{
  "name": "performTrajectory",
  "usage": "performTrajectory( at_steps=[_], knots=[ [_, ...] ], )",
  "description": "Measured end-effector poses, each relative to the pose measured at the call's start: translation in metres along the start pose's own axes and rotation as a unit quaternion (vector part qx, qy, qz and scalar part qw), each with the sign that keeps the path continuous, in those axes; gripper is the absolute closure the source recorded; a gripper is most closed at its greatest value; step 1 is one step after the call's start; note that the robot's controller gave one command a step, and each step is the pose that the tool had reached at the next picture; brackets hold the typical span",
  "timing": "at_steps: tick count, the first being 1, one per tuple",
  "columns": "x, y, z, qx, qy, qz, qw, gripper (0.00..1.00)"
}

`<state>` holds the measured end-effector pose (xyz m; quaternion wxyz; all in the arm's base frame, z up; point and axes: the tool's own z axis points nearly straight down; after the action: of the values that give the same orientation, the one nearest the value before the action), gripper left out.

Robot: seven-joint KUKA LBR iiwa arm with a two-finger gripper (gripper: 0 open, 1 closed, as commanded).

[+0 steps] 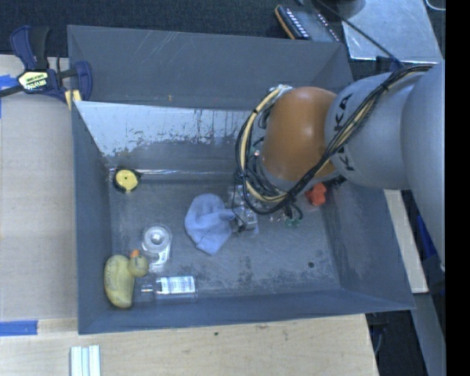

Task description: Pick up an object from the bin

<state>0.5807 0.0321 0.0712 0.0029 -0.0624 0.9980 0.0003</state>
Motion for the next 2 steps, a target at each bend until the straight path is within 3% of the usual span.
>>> performTrajectory(
  at_steps=[2],
  knots=[
    [0.003, 0.000, -0.018, 0.000, 0.0038, 0.000, 1.0000, 1.00]
  ],
)
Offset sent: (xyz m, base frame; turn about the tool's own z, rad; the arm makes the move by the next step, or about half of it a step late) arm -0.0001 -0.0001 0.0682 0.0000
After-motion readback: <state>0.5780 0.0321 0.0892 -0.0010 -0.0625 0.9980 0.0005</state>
